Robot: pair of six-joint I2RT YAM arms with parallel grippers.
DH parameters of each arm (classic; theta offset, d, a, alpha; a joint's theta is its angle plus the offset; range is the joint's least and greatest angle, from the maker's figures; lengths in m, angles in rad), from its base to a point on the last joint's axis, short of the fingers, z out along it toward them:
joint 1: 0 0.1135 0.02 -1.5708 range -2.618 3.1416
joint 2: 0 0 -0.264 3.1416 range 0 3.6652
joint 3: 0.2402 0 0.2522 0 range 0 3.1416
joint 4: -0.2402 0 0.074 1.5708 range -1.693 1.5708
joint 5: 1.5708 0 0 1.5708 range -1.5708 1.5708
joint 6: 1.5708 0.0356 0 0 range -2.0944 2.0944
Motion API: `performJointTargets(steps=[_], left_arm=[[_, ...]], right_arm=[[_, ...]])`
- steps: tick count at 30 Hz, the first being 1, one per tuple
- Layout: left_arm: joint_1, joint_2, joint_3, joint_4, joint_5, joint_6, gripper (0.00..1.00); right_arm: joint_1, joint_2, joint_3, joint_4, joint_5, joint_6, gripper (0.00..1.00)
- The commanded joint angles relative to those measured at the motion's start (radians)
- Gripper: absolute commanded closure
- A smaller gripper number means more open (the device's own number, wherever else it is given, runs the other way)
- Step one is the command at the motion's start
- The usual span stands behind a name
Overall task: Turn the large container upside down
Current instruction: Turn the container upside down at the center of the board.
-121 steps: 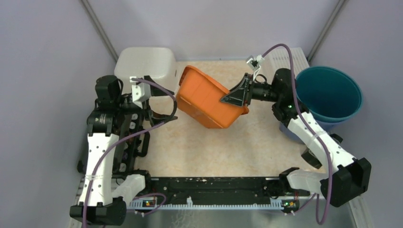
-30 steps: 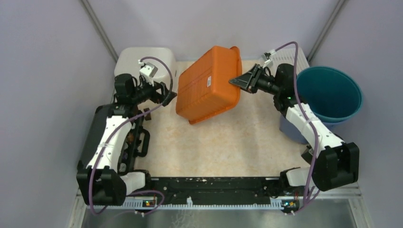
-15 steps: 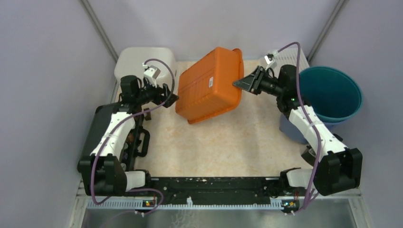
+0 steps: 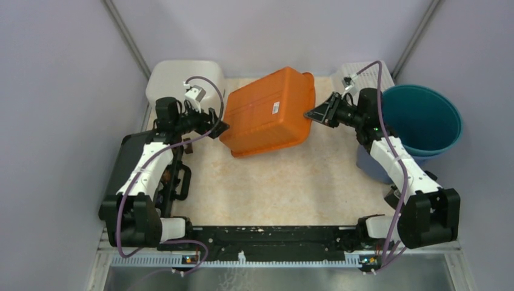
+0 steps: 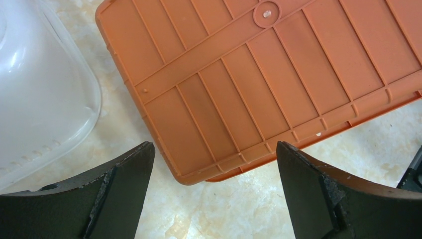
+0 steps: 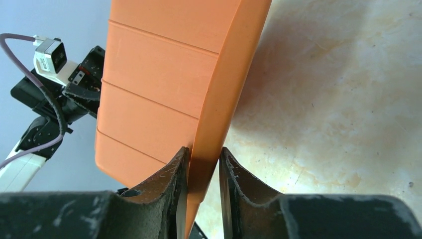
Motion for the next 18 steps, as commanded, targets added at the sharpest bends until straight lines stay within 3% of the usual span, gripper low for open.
performJointTargets(steps=[1, 10, 18], left_arm=[[0.004, -0.005, -0.010, 0.043, 0.019, -0.006, 0.01], [0.005, -0.018, -0.011, 0.003, 0.042, 0.055, 0.01], [0.004, -0.026, -0.028, -0.003, -0.038, 0.056, 0.01]], right_arm=[[-0.014, -0.011, 0.001, 0.025, 0.005, -0.046, 0.93], [-0.015, -0.007, 0.015, -0.032, 0.098, -0.140, 1.00], [-0.014, -0.019, 0.029, -0.077, 0.232, -0.219, 1.00]])
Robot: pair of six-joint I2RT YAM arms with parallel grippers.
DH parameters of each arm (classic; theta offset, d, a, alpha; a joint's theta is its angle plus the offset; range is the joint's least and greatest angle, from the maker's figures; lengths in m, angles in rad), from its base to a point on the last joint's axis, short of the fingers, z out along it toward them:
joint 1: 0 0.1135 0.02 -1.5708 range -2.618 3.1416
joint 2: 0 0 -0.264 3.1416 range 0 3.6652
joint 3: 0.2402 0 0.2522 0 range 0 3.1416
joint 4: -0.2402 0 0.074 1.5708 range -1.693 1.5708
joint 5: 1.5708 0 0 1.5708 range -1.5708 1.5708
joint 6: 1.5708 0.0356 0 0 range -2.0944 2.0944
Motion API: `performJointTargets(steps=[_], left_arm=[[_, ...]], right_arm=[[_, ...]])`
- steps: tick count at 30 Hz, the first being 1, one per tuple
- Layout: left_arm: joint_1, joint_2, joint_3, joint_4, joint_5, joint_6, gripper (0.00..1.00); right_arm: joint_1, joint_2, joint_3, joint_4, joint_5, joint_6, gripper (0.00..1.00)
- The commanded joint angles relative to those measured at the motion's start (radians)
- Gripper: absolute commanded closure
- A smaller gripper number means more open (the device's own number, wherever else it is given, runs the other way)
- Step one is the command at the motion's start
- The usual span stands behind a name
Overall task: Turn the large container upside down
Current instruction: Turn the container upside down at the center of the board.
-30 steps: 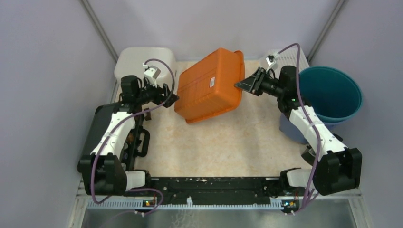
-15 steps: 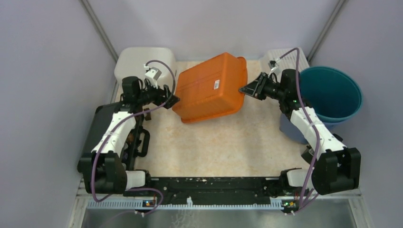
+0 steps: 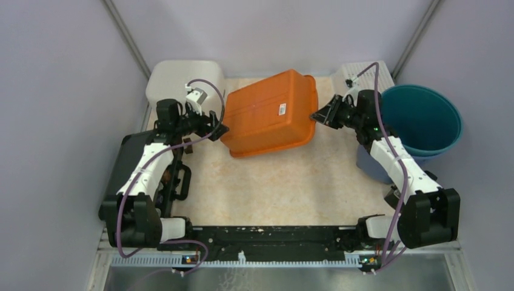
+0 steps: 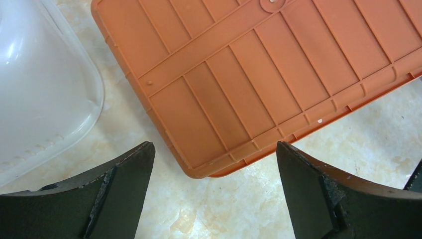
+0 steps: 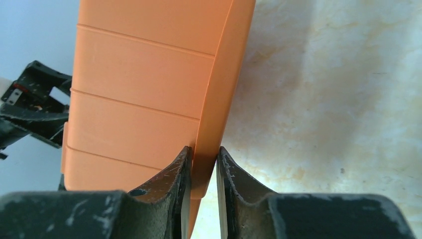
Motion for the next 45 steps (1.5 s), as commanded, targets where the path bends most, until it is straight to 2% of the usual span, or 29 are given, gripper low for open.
performJointTargets(steps=[1, 16, 25, 34, 41, 45], left_arm=[[0.004, -0.019, -0.010, 0.016, -0.039, 0.007, 0.01], [0.004, -0.068, -0.006, -0.004, -0.008, 0.035, 0.01], [0.005, -0.144, 0.034, -0.087, -0.121, 0.086, 0.01], [0.005, -0.233, 0.042, -0.146, -0.149, 0.191, 0.01], [0.004, -0.256, 0.047, -0.209, -0.080, 0.297, 0.01], [0.005, -0.265, 0.025, -0.206, -0.149, 0.281, 0.01]], right_arm=[[-0.008, -0.023, 0.030, 0.003, 0.093, -0.095, 1.00], [-0.009, -0.055, -0.099, 0.071, -0.070, -0.094, 1.00], [-0.009, -0.089, -0.100, 0.010, -0.231, -0.090, 1.00], [-0.009, -0.098, -0.089, -0.054, -0.243, -0.127, 1.00], [-0.009, -0.058, -0.111, -0.060, -0.252, -0.202, 1.00], [-0.008, -0.054, -0.123, -0.062, -0.245, -0.252, 1.00]])
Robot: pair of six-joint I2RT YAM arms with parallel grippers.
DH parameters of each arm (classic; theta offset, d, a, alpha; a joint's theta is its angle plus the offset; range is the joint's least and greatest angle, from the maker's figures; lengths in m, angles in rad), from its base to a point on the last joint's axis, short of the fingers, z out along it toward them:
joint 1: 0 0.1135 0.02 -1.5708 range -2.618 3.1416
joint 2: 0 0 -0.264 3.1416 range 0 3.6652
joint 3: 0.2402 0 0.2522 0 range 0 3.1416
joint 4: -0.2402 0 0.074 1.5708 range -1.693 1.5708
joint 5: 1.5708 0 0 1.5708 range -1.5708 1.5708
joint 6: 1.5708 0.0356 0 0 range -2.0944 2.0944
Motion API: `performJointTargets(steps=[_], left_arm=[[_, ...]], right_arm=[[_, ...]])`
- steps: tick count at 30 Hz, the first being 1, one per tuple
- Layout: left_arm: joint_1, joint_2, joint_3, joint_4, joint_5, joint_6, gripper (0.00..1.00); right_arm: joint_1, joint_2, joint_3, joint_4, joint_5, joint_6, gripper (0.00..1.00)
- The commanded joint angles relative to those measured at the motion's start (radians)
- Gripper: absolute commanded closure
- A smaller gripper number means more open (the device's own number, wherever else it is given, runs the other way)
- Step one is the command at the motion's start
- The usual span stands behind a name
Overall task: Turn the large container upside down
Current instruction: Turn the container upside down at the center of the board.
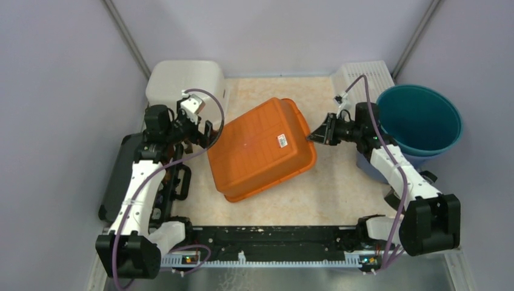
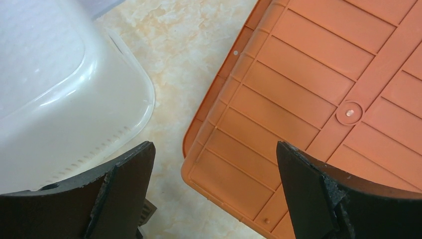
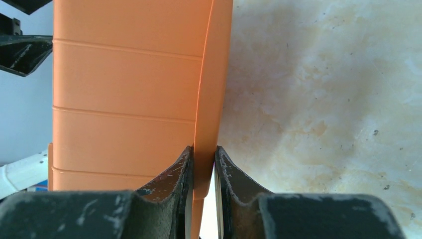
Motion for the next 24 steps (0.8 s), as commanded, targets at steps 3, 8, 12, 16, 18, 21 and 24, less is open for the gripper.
performJointTargets(steps=[3, 8, 12, 16, 18, 21, 24], left_arm=[[0.004, -0.022, 0.001, -0.002, -0.148, -0.005, 0.01], [0.003, -0.016, -0.010, -0.010, -0.281, -0.038, 0.01], [0.003, -0.013, -0.011, -0.016, -0.289, -0.056, 0.01], [0.004, 0.010, -0.002, -0.048, -0.310, -0.068, 0.01], [0.004, 0.012, -0.007, -0.054, -0.309, -0.062, 0.01], [0.003, -0.005, -0.025, -0.055, -0.289, -0.026, 0.01], [0.003, -0.039, -0.057, -0.055, -0.229, 0.046, 0.01]], right_arm=[[-0.006, 0.004, -0.024, 0.047, -0.012, -0.109, 1.00], [-0.006, 0.024, -0.056, 0.081, 0.016, -0.147, 1.00], [-0.005, 0.044, -0.075, 0.123, 0.037, -0.148, 1.00], [-0.004, 0.062, -0.079, 0.157, 0.066, -0.131, 1.00], [-0.004, 0.070, -0.078, 0.168, 0.081, -0.126, 1.00], [-0.003, 0.078, -0.084, 0.190, 0.122, -0.121, 1.00], [0.003, 0.090, -0.095, 0.233, 0.172, -0.119, 1.00]])
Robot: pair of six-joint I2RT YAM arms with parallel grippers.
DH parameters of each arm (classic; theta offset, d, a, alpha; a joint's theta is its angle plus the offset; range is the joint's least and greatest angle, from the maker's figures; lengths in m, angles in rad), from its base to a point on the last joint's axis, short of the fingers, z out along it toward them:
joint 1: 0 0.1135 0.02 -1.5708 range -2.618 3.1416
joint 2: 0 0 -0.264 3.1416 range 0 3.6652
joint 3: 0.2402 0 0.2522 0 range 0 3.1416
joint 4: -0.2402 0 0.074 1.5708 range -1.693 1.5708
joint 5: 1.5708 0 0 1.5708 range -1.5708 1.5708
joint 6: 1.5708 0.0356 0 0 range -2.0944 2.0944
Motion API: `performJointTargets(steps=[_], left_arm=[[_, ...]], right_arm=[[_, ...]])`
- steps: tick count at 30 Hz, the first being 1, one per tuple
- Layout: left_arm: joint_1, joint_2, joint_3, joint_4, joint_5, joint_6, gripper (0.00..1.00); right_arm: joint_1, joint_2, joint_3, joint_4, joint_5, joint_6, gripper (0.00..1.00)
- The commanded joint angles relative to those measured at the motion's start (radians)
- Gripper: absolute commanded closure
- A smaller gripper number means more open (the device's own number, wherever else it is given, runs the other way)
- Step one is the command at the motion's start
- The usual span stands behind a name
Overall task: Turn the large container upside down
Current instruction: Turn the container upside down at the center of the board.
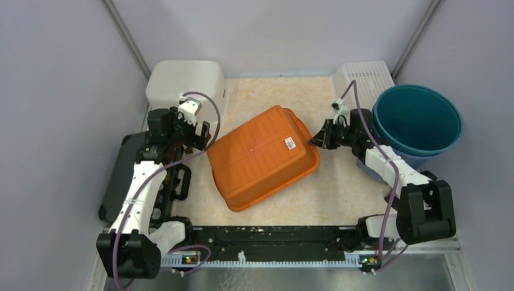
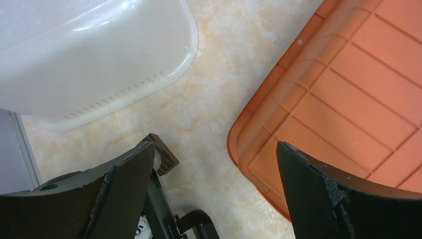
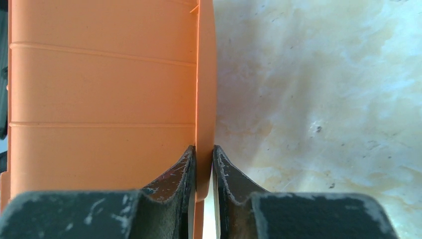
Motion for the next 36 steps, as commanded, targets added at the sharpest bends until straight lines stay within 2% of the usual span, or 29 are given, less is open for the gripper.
performJointTargets(steps=[1, 9, 18, 28, 36], left_arm=[[0.003, -0.055, -0.045, 0.004, 0.074, 0.097, 0.01], [0.003, -0.050, -0.034, -0.106, 0.314, 0.344, 0.01], [0.004, -0.062, 0.012, -0.325, 0.436, 0.619, 0.01], [0.003, -0.083, 0.032, -0.523, 0.412, 0.861, 0.01], [-0.003, -0.082, -0.056, -0.404, 0.303, 0.862, 0.01]], right_arm=[[0.010, 0.013, -0.006, 0.145, 0.083, -0.016, 1.00], [0.055, 0.083, 0.016, 0.169, 0.278, -0.053, 1.00], [0.097, 0.163, 0.048, 0.195, 0.387, -0.101, 1.00], [0.139, 0.249, 0.108, 0.169, 0.481, -0.135, 1.00], [0.139, 0.303, 0.132, 0.150, 0.511, -0.149, 1.00]])
